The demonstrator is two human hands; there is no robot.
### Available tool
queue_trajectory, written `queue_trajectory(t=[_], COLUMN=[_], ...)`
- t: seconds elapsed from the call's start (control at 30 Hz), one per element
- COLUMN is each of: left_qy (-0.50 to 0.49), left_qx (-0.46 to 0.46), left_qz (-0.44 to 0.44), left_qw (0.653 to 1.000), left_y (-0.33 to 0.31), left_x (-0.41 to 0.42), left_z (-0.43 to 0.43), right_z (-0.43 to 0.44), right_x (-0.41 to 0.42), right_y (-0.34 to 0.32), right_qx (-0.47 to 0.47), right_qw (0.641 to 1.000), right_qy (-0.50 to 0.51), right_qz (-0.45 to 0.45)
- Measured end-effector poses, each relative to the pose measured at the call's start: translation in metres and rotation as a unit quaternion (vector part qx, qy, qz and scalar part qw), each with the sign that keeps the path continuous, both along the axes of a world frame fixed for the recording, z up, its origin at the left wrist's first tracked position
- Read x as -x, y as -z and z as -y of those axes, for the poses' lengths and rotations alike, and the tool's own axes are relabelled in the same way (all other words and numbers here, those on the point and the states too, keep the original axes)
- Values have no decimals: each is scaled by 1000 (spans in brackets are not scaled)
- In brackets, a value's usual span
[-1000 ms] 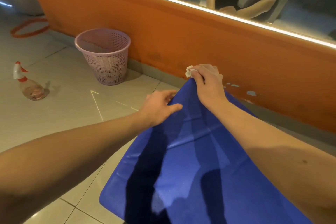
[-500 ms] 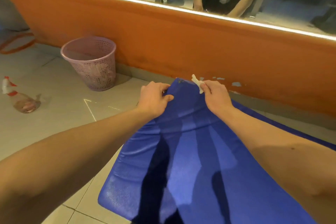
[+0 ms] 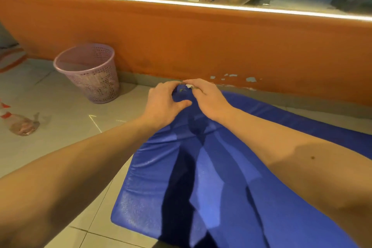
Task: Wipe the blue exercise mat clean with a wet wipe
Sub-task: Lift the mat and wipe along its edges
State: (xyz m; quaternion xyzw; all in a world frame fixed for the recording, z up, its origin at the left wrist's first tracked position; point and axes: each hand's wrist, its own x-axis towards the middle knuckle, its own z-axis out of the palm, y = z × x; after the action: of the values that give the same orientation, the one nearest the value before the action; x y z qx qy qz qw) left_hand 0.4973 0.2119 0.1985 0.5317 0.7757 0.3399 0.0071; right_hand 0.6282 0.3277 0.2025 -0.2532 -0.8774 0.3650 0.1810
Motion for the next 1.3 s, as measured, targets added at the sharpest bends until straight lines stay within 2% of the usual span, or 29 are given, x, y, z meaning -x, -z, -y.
queue_trajectory(t=[0.2, 0.3, 0.4, 0.47, 0.7, 0.83, 0.93, 1.03, 1.13, 1.2, 1.3], left_qy=[-18, -22, -17, -19, -15, -28, -40, -50, -80, -91, -91], left_qx=[8, 15, 14, 7, 18, 39, 47, 55, 60, 88, 139], left_qz=[-27, -29, -32, -30, -97, -97, -95, -89, -87, -120, -236], left_qw=[999, 999, 999, 999, 995, 994, 994, 993, 991, 985, 958], left_y=[-4, -5, -6, -9, -19, -20, -17, -17, -22, -28, -36], left_x=[-19, -28, -38, -43, -50, -50, -52, -59, -61, -61, -68], left_z=[8, 19, 29, 35, 57, 70, 79, 79, 80, 80, 67], right_z=[-4, -20, -36, -34, 17, 7, -19, -39, -29, -22, -20], right_x=[-30, -57, -76, -73, -56, -82, -108, -113, -109, -111, -112], right_y=[10, 29, 36, 31, 7, 16, 32, 40, 27, 24, 25], right_qx=[-96, -128, -110, -115, -102, -153, -174, -213, -228, -232, -221], right_qw=[994, 989, 987, 984, 993, 985, 982, 969, 963, 962, 963], right_qy=[-36, 7, 72, 81, -54, -74, -30, 51, 55, 50, 62], right_qz=[40, 71, 96, 108, 28, 39, 59, 118, 132, 134, 138])
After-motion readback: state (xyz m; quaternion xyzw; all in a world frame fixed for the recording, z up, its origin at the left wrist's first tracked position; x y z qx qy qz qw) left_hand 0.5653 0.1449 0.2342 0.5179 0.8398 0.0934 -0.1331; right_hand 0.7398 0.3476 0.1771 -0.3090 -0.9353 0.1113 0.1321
